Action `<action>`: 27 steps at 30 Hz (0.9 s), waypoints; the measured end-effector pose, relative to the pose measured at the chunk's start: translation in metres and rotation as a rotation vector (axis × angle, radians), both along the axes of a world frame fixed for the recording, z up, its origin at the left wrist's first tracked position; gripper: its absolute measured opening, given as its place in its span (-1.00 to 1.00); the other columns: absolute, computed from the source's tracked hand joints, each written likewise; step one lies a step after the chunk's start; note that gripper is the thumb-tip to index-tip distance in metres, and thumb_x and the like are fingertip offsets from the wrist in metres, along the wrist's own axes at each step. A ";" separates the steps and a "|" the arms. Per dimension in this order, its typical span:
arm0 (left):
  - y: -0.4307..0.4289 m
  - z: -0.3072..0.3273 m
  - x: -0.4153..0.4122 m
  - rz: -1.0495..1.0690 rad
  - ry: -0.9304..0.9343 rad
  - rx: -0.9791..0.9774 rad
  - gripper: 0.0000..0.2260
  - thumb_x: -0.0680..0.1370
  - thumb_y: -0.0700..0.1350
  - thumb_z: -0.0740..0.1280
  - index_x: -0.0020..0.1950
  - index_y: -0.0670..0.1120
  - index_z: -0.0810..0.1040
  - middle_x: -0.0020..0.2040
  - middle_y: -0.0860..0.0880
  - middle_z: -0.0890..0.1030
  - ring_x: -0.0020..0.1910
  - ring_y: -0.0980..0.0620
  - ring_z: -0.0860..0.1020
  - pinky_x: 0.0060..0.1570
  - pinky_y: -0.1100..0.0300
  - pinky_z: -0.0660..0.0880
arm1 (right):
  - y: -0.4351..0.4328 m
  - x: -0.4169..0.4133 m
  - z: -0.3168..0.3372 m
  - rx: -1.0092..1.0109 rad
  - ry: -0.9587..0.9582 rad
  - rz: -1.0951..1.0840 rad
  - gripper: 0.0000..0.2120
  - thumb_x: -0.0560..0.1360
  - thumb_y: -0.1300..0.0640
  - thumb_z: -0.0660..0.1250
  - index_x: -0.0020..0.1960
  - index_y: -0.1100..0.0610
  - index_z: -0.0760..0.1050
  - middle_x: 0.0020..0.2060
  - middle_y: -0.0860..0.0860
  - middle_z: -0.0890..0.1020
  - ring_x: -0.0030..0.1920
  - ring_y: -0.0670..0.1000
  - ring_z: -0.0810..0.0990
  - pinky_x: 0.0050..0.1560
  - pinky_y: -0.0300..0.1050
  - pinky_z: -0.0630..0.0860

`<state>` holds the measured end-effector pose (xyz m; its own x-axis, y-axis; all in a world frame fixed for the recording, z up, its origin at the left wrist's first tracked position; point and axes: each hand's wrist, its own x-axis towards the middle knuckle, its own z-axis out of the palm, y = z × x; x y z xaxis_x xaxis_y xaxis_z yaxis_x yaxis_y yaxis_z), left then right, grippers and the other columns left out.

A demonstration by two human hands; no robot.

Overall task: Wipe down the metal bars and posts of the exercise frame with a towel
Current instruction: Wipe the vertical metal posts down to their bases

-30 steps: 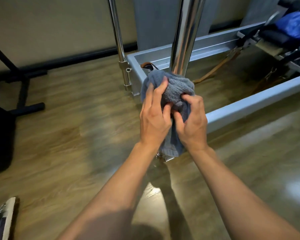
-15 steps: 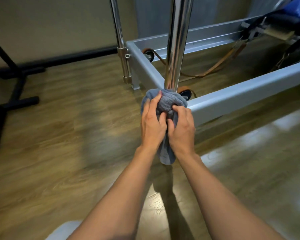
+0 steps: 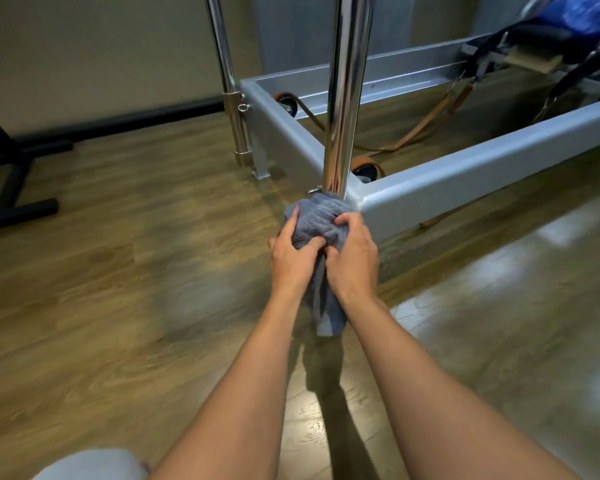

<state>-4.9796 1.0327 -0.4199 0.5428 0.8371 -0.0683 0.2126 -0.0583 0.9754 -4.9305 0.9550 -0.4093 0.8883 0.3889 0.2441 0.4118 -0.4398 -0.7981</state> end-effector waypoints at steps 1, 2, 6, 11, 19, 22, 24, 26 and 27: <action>0.005 -0.001 0.000 -0.018 -0.024 -0.032 -0.36 0.43 -0.14 0.46 0.48 0.11 0.37 0.34 -0.03 0.51 0.28 0.07 0.48 0.33 0.24 0.34 | 0.002 0.000 -0.001 0.005 -0.015 -0.009 -0.66 0.44 0.30 0.34 0.10 -0.02 0.38 0.09 0.00 0.54 0.12 0.07 0.52 0.07 -0.14 0.37; 0.010 -0.002 0.002 -0.034 -0.058 -0.058 -0.36 0.42 -0.15 0.45 0.48 0.09 0.38 0.33 -0.01 0.54 0.27 0.08 0.50 0.35 0.17 0.37 | 0.005 -0.001 -0.003 0.025 -0.040 -0.027 -0.69 0.45 0.28 0.34 0.10 -0.01 0.39 0.07 0.00 0.54 0.10 0.06 0.52 0.03 -0.19 0.33; 0.015 -0.007 0.015 -0.037 -0.172 -0.103 -0.43 0.41 -0.25 0.35 0.41 0.05 0.45 0.28 0.00 0.56 0.20 0.09 0.53 0.19 0.38 0.43 | 0.016 -0.014 -0.035 0.174 -0.096 -0.129 -0.70 0.46 0.25 0.36 0.14 0.04 0.42 0.04 -0.01 0.54 0.04 0.04 0.53 -0.02 -0.28 0.31; 0.016 -0.031 0.016 -0.054 -0.148 -0.084 -0.45 0.34 -0.13 0.32 0.35 0.09 0.47 0.19 0.05 0.57 0.19 0.07 0.53 0.14 0.31 0.42 | 0.014 -0.015 -0.057 0.209 -0.069 -0.141 -0.70 0.42 0.30 0.37 0.10 0.06 0.45 0.02 -0.04 0.58 0.05 0.01 0.56 0.05 -0.31 0.35; 0.019 -0.044 0.015 -0.105 -0.296 -0.167 -0.41 0.38 -0.18 0.30 0.44 -0.05 0.41 0.30 -0.05 0.55 0.22 0.12 0.52 0.21 0.36 0.44 | 0.017 -0.022 -0.070 0.266 -0.208 -0.155 -0.65 0.48 0.30 0.36 0.25 0.18 0.47 0.15 0.04 0.59 0.17 0.00 0.56 0.22 -0.27 0.40; 0.031 -0.061 0.013 -0.209 -0.209 -0.339 -0.45 0.45 -0.36 0.29 0.41 -0.03 0.44 0.26 -0.13 0.59 0.08 0.05 0.59 -0.02 0.34 0.53 | 0.016 -0.023 -0.082 0.199 -0.081 -0.148 -0.68 0.44 0.30 0.37 0.16 0.10 0.48 0.06 0.00 0.62 0.08 0.06 0.60 0.09 -0.32 0.39; 0.034 -0.057 0.010 -0.193 -0.287 -0.394 -0.48 0.42 -0.33 0.31 0.36 0.01 0.49 0.20 -0.11 0.62 0.06 0.03 0.62 -0.04 0.30 0.55 | 0.024 -0.029 -0.071 0.261 -0.137 -0.216 -0.69 0.43 0.32 0.36 0.14 0.11 0.50 0.03 0.00 0.63 0.06 0.06 0.61 0.10 -0.25 0.43; 0.043 -0.044 0.010 -0.177 -0.403 -0.374 -0.46 0.35 -0.23 0.32 0.33 0.06 0.52 0.20 -0.09 0.63 0.15 -0.02 0.61 0.12 0.16 0.55 | 0.035 -0.036 -0.054 0.368 -0.261 -0.232 -0.70 0.45 0.33 0.36 0.17 0.18 0.52 0.07 0.03 0.63 0.09 0.03 0.60 0.16 -0.19 0.47; 0.049 -0.039 0.012 -0.199 -0.440 -0.354 -0.46 0.34 -0.20 0.33 0.31 0.10 0.53 0.20 -0.08 0.64 0.19 -0.03 0.60 0.19 0.08 0.53 | 0.039 -0.036 -0.049 0.399 -0.306 -0.235 -0.70 0.46 0.34 0.36 0.19 0.20 0.52 0.09 0.05 0.62 0.11 0.02 0.59 0.18 -0.20 0.46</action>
